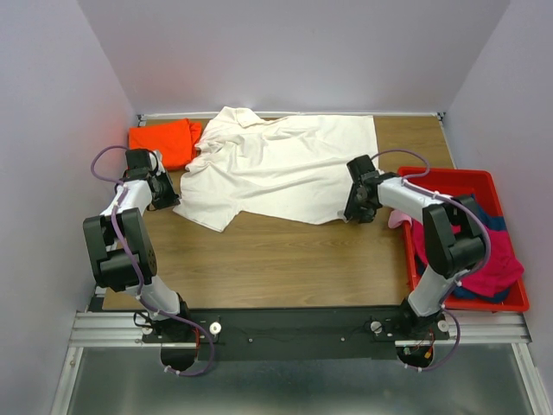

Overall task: Fold and stack the t-shirts
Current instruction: Flatten the tshirt out

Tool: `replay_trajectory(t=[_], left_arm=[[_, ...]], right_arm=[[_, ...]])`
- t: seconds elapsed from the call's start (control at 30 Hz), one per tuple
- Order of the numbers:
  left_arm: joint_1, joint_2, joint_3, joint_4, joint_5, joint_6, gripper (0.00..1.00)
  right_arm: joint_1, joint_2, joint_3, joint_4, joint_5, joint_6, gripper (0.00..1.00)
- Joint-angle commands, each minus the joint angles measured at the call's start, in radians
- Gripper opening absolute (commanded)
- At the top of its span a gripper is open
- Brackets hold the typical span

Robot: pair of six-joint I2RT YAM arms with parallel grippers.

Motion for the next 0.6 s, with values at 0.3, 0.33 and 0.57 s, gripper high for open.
replay_trajectory(t=[0.3, 0.33, 0.57], left_arm=[[0.006, -0.032, -0.013, -0.004, 0.010, 0.021, 0.00], [0.006, -0.030, -0.012, -0.005, 0.010, 0.021, 0.00], [0.006, -0.029, -0.004, -0.010, 0.004, 0.026, 0.00]], right_arm=[[0.001, 0.121, 0.103, 0.105, 0.005, -0.093, 0.28], [0.000, 0.127, 0.111, 0.110, 0.001, -0.103, 0.25], [0.000, 0.117, 0.134, 0.128, -0.022, -0.143, 0.01]])
